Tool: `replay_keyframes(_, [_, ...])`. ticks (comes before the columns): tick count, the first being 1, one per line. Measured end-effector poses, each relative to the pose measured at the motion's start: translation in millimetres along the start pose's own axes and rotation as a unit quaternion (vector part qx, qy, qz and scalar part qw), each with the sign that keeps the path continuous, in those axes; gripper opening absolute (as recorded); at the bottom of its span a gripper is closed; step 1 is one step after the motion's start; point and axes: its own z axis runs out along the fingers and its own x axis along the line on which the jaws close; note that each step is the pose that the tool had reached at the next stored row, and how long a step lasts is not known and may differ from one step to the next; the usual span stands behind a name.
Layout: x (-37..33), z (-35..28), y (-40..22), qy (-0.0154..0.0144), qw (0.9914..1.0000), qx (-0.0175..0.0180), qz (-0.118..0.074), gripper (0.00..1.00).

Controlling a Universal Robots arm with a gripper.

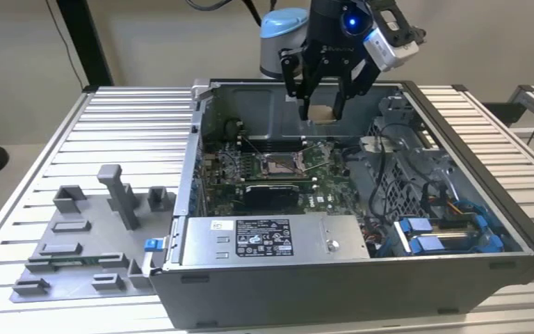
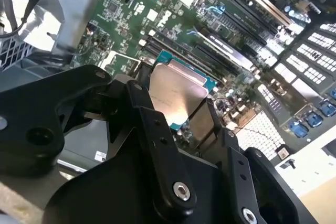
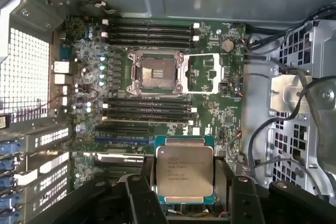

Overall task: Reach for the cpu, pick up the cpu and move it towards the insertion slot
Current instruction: 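Pick up the cpu and move it towards the insertion slot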

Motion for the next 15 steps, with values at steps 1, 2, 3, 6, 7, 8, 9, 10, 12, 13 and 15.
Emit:
replay_keyframes(1, [-0.3,0.5,2.7,0.0,1.0,0.0,0.0,0.0])
replay_keyframes(2, [-0.5,1.0,5.2,0.0,1.0,0.0,0.0,0.0])
replay_keyframes(3, [-0.8,1.5,7.8,0.0,1.0,0.0,0.0,0.0])
replay_keyframes(6, [-1.5,2.7,15.4,0.0,1.0,0.0,0.0,0.0])
replay_keyframes(7, [-1.8,3.2,18.3,0.0,1.0,0.0,0.0,0.0])
replay_keyframes(8, [-2.0,3.6,20.6,0.0,1.0,0.0,0.0,0.0])
replay_keyframes(9, [-2.2,4.0,23.2,0.0,1.0,0.0,0.0,0.0])
replay_keyframes(10, [-2.5,4.4,25.8,0.0,1.0,0.0,0.0,0.0])
replay_keyframes(12, [-2.9,5.2,30.9,0.0,1.0,0.0,0.0,0.0])
replay_keyframes(13, [-3.1,5.6,33.5,0.0,1.0,0.0,0.001,0.0])
replay_keyframes(15, [-3.5,6.3,38.4,0.0,1.0,0.0,0.001,0.0])
